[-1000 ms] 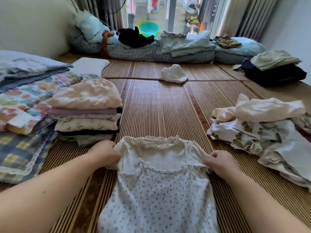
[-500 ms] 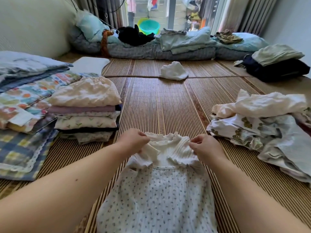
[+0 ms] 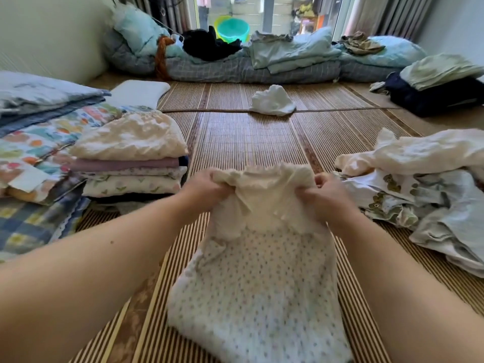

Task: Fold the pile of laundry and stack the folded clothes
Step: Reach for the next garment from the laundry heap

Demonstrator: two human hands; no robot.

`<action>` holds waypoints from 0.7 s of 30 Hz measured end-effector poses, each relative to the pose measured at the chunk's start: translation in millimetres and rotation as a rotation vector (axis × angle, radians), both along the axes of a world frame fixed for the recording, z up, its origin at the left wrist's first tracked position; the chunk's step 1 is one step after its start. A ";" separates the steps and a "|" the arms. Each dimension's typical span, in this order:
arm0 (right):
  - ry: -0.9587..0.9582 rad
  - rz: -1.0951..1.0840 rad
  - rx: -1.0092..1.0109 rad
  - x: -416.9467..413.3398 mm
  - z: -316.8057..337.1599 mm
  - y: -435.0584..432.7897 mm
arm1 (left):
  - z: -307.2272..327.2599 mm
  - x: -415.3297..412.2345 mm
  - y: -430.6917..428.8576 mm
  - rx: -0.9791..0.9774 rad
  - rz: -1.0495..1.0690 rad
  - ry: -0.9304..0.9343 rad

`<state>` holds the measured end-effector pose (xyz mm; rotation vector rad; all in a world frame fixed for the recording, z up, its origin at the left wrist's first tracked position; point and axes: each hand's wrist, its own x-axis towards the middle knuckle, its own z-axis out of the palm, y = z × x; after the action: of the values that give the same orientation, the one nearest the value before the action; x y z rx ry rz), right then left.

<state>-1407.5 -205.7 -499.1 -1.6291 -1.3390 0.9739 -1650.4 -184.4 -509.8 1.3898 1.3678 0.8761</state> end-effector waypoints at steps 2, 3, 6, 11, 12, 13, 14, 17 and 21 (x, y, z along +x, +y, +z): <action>0.111 -0.022 0.133 0.4 30.1 -19.6 | 31.5 -3.9 -10.1 0.145 -0.013 -0.063; 0.165 -0.023 0.190 1.4 45.4 -31.9 | 49.8 -5.8 -17.8 0.208 -0.021 -0.094; 0.220 -0.014 0.342 6.3 86.9 -70.8 | 104.6 -12.3 -50.0 0.357 -0.040 -0.127; 0.151 0.041 0.509 6.8 148.9 -123.0 | 177.4 -18.2 -112.0 0.554 -0.132 -0.065; 0.120 0.055 0.533 6.6 161.1 -131.7 | 189.7 -18.1 -122.2 0.574 -0.143 -0.068; 0.101 0.067 0.555 7.2 172.0 -138.9 | 200.3 -17.8 -131.2 0.591 -0.157 -0.078; 0.107 0.078 0.576 8.3 182.0 -144.2 | 209.7 -17.8 -138.8 0.610 -0.169 -0.084; 0.238 0.142 0.583 12.3 202.6 -153.5 | 224.2 -17.1 -148.8 0.656 -0.164 -0.120; 0.307 0.190 0.439 17.1 194.5 -140.2 | 212.8 -16.0 -135.8 0.540 -0.107 -0.131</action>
<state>-1390.4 -345.9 -304.6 -0.9962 -1.3897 0.9153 -1666.4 -320.3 -296.9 1.7533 0.9820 1.3007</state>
